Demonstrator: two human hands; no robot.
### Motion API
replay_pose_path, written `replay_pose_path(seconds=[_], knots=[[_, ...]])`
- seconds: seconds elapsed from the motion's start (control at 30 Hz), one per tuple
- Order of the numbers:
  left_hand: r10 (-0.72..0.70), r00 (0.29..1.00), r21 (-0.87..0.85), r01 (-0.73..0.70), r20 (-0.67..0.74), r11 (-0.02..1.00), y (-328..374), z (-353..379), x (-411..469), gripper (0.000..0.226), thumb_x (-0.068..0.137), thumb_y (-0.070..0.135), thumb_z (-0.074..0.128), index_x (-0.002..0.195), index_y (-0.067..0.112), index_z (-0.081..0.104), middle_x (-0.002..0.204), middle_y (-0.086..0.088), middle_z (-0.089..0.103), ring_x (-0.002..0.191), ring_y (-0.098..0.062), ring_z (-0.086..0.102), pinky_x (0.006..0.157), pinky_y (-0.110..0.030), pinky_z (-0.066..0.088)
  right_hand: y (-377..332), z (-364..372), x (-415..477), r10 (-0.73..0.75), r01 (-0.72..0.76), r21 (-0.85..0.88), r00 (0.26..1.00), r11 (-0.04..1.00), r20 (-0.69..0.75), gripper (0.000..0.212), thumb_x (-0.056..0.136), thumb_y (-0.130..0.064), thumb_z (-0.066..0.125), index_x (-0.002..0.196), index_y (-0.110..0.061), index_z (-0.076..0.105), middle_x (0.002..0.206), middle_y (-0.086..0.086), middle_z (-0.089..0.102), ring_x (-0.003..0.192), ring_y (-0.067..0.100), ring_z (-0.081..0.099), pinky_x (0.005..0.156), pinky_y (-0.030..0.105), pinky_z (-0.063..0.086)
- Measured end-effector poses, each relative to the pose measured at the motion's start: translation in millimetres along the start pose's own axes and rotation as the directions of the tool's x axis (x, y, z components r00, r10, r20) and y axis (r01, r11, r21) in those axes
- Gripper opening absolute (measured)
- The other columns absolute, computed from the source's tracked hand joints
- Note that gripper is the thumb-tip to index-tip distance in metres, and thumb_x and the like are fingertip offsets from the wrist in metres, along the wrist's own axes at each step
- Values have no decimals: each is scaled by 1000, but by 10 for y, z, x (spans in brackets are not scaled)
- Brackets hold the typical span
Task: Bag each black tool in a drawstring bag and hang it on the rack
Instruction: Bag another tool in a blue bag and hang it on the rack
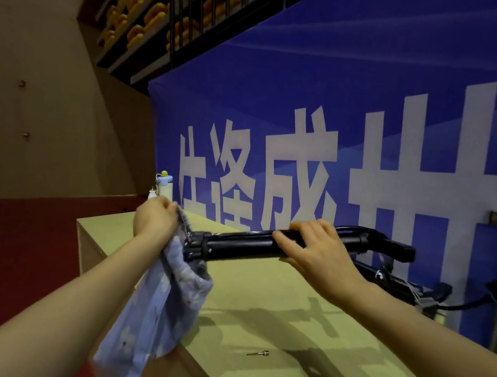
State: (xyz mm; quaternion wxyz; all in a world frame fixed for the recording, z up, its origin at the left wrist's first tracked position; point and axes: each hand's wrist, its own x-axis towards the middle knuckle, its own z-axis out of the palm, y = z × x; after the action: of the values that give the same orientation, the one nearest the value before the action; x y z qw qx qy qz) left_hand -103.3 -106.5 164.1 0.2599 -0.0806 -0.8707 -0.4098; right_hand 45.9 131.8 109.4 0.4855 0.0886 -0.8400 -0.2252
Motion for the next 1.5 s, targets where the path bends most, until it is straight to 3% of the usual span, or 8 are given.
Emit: replay_pose_path(seconds=[0.57,0.77,1.0,1.1,1.23,1.33,1.43,1.5], knots=[[443,894,-27,-442,70,896,381,123,-460,23,97,22,42,82,10,54,79,-13,58,80,-32,52,68,-37,41,-224,-89,687,-288,285,-139,957,948,-4,34,85,-15,57,119,-20,58,99,9,65,92,28,61,101,44,38],[345,926,-319,-284,154,904,363,92,-422,32,99,16,34,67,16,36,68,-5,42,73,-23,40,70,-38,37,-382,-186,942,-274,278,-65,959,958,64,22,85,-15,59,107,-11,54,94,7,70,97,29,64,111,45,30],[473,811,-557,-229,345,799,318,17,-495,22,93,8,44,79,26,44,75,3,50,71,-9,48,65,-20,43,-408,-190,975,-266,271,-51,959,961,97,24,84,-23,63,102,-11,52,79,4,71,85,27,66,108,43,31],[553,694,-418,-380,461,825,237,7,-502,34,80,8,63,94,31,41,83,7,55,78,-12,57,65,-20,50,-359,-200,965,-317,320,-47,946,946,64,27,79,-25,69,97,-11,53,74,3,70,79,25,66,105,43,36],[601,759,-200,-567,250,799,225,130,-539,49,78,24,72,113,11,42,91,-3,63,85,-26,63,69,-38,50,-349,-228,963,-361,361,-1,932,933,-26,21,77,-14,70,92,-12,57,80,5,69,84,25,66,107,45,36],[577,806,-267,-531,132,804,249,138,-527,46,81,27,69,114,9,43,96,-12,64,86,-30,64,72,-46,53,-287,-247,880,-261,267,18,955,964,-142,21,84,-8,55,104,-14,59,111,4,67,111,23,60,110,40,29],[505,861,-357,-456,54,815,220,60,-468,40,80,19,71,110,10,45,93,-5,61,87,-25,61,69,-36,49,-218,-228,711,52,10,206,955,978,-291,12,85,-13,55,96,-12,61,106,5,65,96,24,62,89,31,38],[454,891,-417,-408,13,812,207,6,-449,43,79,14,72,112,9,45,93,-2,59,87,-21,57,65,-28,42,-231,-197,610,288,-269,417,957,868,18,25,87,-35,55,103,-15,57,108,1,58,92,20,59,79,27,42]])
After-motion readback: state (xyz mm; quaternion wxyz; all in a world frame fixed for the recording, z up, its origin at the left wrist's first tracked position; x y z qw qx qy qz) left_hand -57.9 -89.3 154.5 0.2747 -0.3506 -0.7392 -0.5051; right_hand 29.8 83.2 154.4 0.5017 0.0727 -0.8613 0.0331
